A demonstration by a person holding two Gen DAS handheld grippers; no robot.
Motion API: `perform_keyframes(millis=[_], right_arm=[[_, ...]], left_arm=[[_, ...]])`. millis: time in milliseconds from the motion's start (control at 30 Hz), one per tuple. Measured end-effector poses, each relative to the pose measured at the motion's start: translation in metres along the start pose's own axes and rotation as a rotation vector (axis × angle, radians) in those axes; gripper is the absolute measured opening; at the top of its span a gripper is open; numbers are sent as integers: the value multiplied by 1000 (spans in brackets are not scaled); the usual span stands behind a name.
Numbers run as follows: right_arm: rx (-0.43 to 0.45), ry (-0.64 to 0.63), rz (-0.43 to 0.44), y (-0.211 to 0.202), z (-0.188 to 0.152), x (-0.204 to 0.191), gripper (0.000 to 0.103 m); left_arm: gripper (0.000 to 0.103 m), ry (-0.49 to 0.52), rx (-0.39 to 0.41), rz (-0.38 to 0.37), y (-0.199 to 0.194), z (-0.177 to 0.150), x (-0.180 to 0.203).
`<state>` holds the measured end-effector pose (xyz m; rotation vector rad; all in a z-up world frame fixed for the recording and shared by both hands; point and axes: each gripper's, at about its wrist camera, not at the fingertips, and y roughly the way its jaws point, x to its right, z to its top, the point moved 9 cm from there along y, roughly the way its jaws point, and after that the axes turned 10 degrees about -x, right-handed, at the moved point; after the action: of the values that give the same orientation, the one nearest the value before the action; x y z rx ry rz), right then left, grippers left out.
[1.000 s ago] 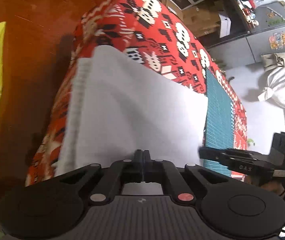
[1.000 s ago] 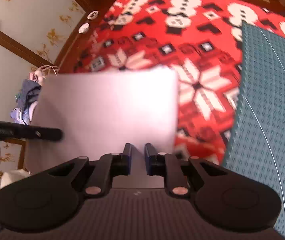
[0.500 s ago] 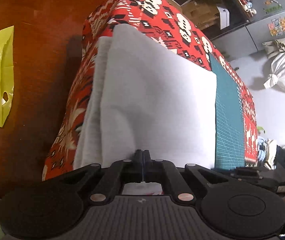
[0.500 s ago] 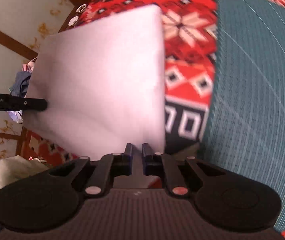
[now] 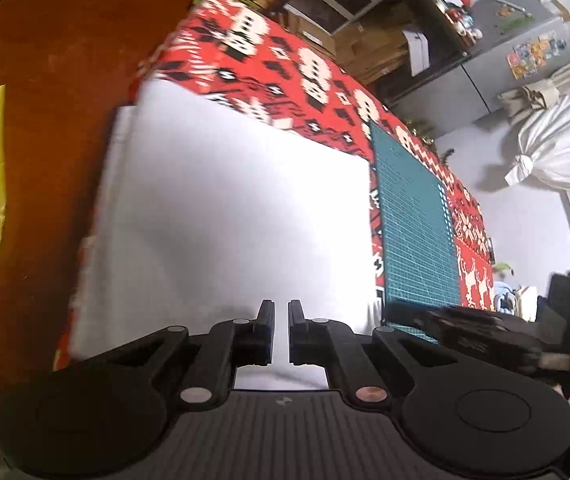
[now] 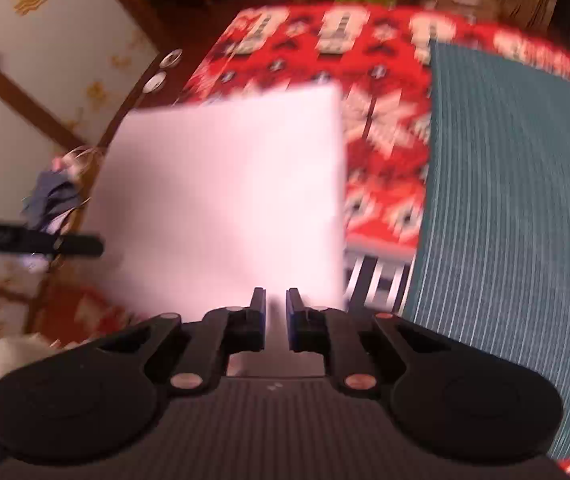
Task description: Fold clothes
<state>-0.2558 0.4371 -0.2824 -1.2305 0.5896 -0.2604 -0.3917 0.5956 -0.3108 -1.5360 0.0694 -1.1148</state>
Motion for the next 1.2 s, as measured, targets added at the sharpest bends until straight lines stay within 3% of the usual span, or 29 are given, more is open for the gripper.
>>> perform_keyframes(millis=[67,200,533,633,733,767,867,1000,1100,1200], right_arm=[[-4,28,-8,13,8,9,11],[-29,59,4,17,-10,21,10],[-104,69,3,8,-47,27,13],[-105,-27,-38,0,-49,3,13],[-78,-54,-18,-1,-37,-18,13],[-63,-50,-12,-1,-30,-21,13],[-15,-22,-8,-1,-6,-17,16],[40,16,-8,0,26,-2,34],[58,56,-13,4,45,17,50],[77,88,8,11,63,33,57]], left_arm=[[5,21,-17,3,15,2,8],[5,83,-47,80,33,-13,3],[6,40,-130,149,28,-56,-27],[6,34,-114,120,17,-55,-18],[6,17,-53,77,-2,-40,-5],[11,8,-19,74,-10,-31,-2],[55,-6,118,145,-38,-1,-4],[60,-34,216,215,-58,41,-29],[60,-54,191,233,-48,64,-54],[60,-71,155,246,-35,83,-74]])
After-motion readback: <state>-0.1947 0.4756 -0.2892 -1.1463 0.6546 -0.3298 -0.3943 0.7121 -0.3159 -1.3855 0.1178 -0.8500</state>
